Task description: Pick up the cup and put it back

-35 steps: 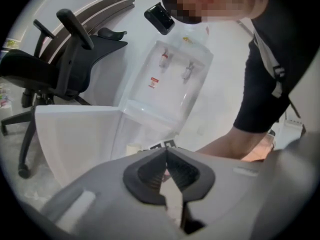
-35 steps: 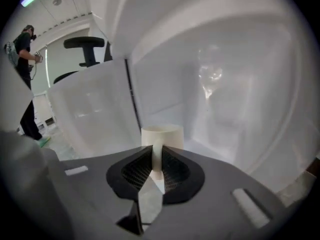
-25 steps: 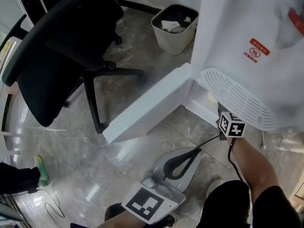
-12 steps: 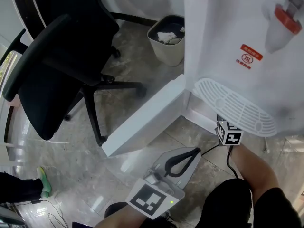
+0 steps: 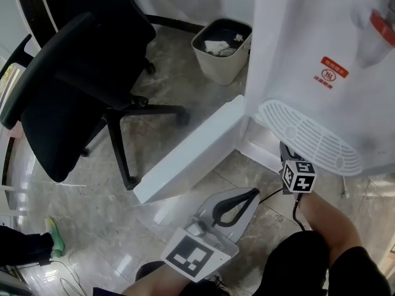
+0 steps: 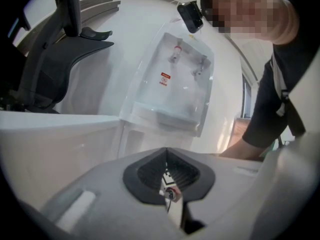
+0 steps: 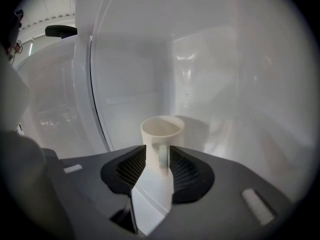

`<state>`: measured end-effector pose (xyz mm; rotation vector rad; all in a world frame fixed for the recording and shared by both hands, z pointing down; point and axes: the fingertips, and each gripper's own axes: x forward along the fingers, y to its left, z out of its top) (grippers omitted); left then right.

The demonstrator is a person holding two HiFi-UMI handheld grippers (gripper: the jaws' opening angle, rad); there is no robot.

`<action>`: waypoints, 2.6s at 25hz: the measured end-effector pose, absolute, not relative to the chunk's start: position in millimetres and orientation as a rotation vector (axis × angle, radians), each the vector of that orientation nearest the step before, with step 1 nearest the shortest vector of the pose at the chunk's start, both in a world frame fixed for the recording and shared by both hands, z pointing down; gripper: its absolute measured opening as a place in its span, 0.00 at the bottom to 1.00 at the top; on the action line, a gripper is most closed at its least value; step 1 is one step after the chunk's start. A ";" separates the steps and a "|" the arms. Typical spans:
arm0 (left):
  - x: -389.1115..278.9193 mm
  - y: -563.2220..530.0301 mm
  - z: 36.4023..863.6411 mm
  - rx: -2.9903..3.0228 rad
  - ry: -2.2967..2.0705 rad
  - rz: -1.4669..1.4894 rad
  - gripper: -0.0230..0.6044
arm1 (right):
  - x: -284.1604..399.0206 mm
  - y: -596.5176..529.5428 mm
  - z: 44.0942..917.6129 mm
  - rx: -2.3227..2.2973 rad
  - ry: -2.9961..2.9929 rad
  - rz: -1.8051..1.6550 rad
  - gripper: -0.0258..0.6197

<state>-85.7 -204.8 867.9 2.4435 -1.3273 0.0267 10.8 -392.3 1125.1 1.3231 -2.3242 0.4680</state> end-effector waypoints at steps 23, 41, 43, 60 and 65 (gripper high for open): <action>-59.4 -102.0 760.2 1.866 -1.536 -0.064 0.04 | -50.3 -170.6 830.5 0.595 -2.418 0.569 0.17; -90.4 -36.2 430.5 2.097 -1.350 -0.087 0.04 | -33.0 -112.3 460.7 0.898 -2.434 0.645 0.17; -87.7 -23.9 409.0 2.167 -1.290 -0.056 0.04 | -28.1 -94.7 431.5 0.953 -2.429 0.641 0.17; 33.6 30.7 296.3 2.309 -1.140 -0.015 0.04 | 58.3 28.3 285.9 0.970 -2.715 0.495 0.15; 89.2 66.4 285.0 2.296 -1.125 -0.014 0.04 | 109.4 68.0 282.1 0.965 -2.749 0.564 0.14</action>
